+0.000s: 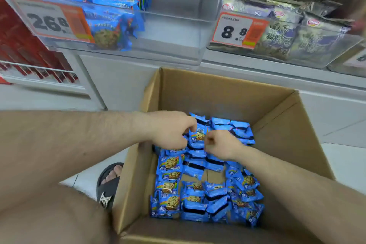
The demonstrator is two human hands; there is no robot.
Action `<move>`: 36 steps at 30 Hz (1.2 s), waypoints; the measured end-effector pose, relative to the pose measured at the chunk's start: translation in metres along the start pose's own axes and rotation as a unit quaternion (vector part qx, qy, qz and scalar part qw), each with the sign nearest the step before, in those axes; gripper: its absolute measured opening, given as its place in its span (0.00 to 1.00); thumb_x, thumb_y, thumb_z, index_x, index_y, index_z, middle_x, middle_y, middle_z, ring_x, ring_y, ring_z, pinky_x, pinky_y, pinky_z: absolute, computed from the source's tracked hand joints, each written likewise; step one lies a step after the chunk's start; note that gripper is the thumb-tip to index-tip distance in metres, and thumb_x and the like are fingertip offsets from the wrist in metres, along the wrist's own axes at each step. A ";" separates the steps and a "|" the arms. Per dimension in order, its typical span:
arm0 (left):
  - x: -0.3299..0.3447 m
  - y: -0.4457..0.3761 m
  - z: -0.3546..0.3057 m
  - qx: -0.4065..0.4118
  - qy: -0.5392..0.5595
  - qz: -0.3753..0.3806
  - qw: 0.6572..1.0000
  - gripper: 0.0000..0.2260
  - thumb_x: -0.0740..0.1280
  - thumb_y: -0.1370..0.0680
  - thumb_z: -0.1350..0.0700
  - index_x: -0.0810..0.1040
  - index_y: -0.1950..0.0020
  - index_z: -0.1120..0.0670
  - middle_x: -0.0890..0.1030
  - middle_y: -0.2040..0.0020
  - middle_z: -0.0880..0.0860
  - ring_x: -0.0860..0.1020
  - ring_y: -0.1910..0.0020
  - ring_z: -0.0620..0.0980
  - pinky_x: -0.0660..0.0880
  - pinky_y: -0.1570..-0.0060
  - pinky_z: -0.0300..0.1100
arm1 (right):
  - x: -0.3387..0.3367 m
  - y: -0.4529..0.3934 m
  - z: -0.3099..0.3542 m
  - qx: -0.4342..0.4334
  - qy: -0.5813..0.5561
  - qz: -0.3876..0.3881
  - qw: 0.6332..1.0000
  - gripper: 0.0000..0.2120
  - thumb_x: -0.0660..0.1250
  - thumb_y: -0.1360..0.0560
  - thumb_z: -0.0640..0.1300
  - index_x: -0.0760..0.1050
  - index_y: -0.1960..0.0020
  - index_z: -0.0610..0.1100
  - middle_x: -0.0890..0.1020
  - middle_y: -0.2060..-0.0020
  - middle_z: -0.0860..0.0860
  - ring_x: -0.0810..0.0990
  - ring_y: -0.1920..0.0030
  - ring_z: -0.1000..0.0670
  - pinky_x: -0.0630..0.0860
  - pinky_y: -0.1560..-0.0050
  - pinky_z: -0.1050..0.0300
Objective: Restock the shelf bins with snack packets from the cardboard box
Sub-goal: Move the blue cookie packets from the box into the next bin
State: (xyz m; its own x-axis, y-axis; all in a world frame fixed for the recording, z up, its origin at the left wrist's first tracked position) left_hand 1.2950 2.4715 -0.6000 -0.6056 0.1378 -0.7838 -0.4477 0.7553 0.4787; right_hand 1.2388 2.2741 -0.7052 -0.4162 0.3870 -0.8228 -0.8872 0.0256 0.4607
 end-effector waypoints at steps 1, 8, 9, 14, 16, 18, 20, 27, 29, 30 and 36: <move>0.004 -0.005 -0.001 0.002 -0.014 0.029 0.999 0.20 0.63 0.24 0.56 0.68 0.31 0.51 0.75 0.39 0.51 0.75 0.42 0.52 0.73 0.42 0.49 | 0.020 0.000 -0.013 0.007 0.034 0.113 0.993 0.09 0.65 0.25 0.44 0.71 0.63 0.49 0.77 0.64 0.49 0.74 0.63 0.47 0.73 0.58 0.51; 0.015 -0.026 -0.006 -0.010 -0.020 0.116 0.993 0.19 0.62 0.22 0.55 0.67 0.31 0.51 0.76 0.41 0.51 0.76 0.45 0.53 0.74 0.44 0.53 | 0.109 0.002 -0.069 0.071 0.158 0.361 0.916 0.10 0.66 0.22 0.44 0.66 0.59 0.49 0.69 0.65 0.46 0.63 0.69 0.48 0.63 0.66 0.52; 0.015 -0.026 -0.006 -0.017 -0.011 0.117 0.993 0.19 0.62 0.22 0.54 0.66 0.30 0.51 0.76 0.41 0.50 0.76 0.45 0.53 0.74 0.43 0.54 | 0.113 0.002 -0.071 0.083 0.155 0.369 0.913 0.10 0.66 0.22 0.42 0.66 0.58 0.49 0.71 0.63 0.46 0.64 0.68 0.49 0.64 0.64 0.52; 0.016 -0.027 -0.006 -0.087 0.092 0.081 0.989 0.17 0.64 0.22 0.55 0.70 0.33 0.52 0.79 0.42 0.51 0.79 0.48 0.52 0.77 0.46 0.49 | 0.103 0.001 -0.071 0.063 0.150 0.353 0.921 0.15 0.66 0.23 0.40 0.63 0.64 0.46 0.65 0.68 0.47 0.59 0.71 0.49 0.62 0.64 0.50; 0.016 -0.028 -0.005 -0.161 0.242 0.017 0.957 0.12 0.65 0.23 0.55 0.73 0.40 0.55 0.81 0.47 0.55 0.79 0.55 0.54 0.77 0.54 0.47 | 0.071 -0.001 -0.060 0.036 0.094 0.300 0.949 0.16 0.67 0.25 0.41 0.61 0.64 0.46 0.65 0.68 0.46 0.61 0.70 0.48 0.62 0.64 0.48; 0.013 -0.026 -0.008 -0.246 0.402 -0.004 0.882 0.14 0.65 0.22 0.52 0.72 0.38 0.55 0.76 0.43 0.57 0.79 0.53 0.54 0.78 0.55 0.46 | 0.036 0.001 -0.045 -0.008 0.005 0.178 0.984 0.10 0.69 0.27 0.43 0.67 0.58 0.46 0.69 0.64 0.47 0.65 0.66 0.48 0.65 0.63 0.48; 0.013 -0.024 -0.008 -0.304 0.504 0.020 0.808 0.23 0.64 0.21 0.45 0.65 0.28 0.51 0.70 0.31 0.59 0.77 0.41 0.59 0.78 0.48 0.50 | 0.010 0.008 -0.025 -0.096 -0.034 -0.044 0.994 0.08 0.70 0.27 0.45 0.71 0.54 0.45 0.72 0.60 0.50 0.69 0.62 0.48 0.67 0.61 0.53; 0.006 -0.023 -0.009 -0.263 0.643 -0.033 0.718 0.09 0.66 0.21 0.54 0.79 0.42 0.53 0.82 0.50 0.54 0.82 0.55 0.51 0.81 0.64 0.45 | -0.013 0.026 0.038 -0.359 -0.048 -0.379 0.851 0.17 0.68 0.31 0.40 0.70 0.43 0.41 0.77 0.52 0.42 0.75 0.50 0.43 0.73 0.51 0.54; 0.004 -0.022 -0.002 -0.252 0.637 -0.095 0.722 0.08 0.69 0.23 0.61 0.77 0.45 0.53 0.81 0.49 0.55 0.82 0.56 0.50 0.79 0.70 0.40 | 0.000 0.024 0.032 -0.331 -0.063 -0.358 0.871 0.25 0.68 0.34 0.41 0.67 0.38 0.41 0.71 0.43 0.42 0.72 0.42 0.43 0.71 0.42 0.55; 0.004 -0.021 0.002 -0.248 0.627 -0.120 0.728 0.10 0.70 0.24 0.63 0.76 0.46 0.52 0.80 0.47 0.56 0.82 0.55 0.52 0.79 0.71 0.40 | 0.011 0.023 0.023 -0.288 -0.061 -0.337 0.895 0.27 0.66 0.35 0.42 0.65 0.37 0.41 0.68 0.41 0.43 0.70 0.40 0.42 0.70 0.39 0.54; 0.007 -0.013 0.015 -0.183 0.552 -0.131 0.803 0.21 0.71 0.31 0.74 0.78 0.50 0.49 0.78 0.43 0.61 0.81 0.50 0.59 0.82 0.55 0.53 | 0.084 0.002 -0.027 -0.042 0.108 0.157 0.981 0.18 0.65 0.23 0.44 0.68 0.34 0.45 0.75 0.43 0.44 0.74 0.44 0.41 0.72 0.45 0.46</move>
State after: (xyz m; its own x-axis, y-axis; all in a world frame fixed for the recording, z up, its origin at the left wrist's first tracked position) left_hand 1.3069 2.4723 -0.6177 -0.5839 -0.7987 -0.1452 -0.6955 0.3999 0.5969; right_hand 1.1968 2.2817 -0.7823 -0.6961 0.1602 -0.6999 -0.7179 -0.1424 0.6814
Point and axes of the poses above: each hand's wrist, its own y-axis away from the middle knuckle, its own x-axis out of the palm, z = x × y, the point moved 1 cm from there along -y, towards the middle knuckle
